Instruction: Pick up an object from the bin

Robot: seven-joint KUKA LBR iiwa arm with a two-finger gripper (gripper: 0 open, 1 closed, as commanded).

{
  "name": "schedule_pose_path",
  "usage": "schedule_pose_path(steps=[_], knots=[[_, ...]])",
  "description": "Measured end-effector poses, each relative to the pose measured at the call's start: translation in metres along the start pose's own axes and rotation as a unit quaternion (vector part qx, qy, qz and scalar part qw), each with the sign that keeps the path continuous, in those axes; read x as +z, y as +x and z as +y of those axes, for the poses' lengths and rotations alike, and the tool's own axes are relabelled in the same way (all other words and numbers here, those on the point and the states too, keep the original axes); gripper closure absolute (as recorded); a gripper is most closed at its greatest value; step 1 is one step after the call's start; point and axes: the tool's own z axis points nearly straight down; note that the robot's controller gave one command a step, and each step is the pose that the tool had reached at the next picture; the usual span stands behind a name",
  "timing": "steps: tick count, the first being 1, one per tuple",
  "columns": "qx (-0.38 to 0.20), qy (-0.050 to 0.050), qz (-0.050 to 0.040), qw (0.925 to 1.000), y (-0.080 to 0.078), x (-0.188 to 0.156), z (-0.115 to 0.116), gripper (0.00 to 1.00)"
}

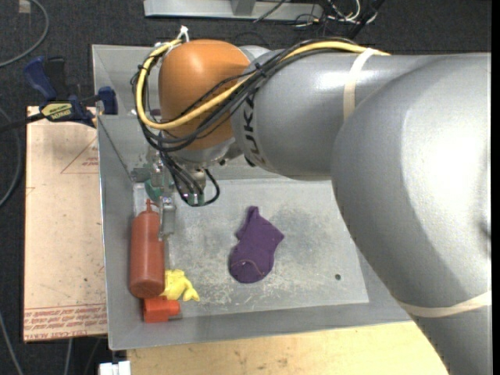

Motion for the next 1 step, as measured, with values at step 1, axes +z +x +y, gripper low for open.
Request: schedule_pose_path(steps=[1], knots=[[0.002, -0.001, -0.0035, 1.0000, -0.0019, -0.0052, -0.0010, 0.00]])
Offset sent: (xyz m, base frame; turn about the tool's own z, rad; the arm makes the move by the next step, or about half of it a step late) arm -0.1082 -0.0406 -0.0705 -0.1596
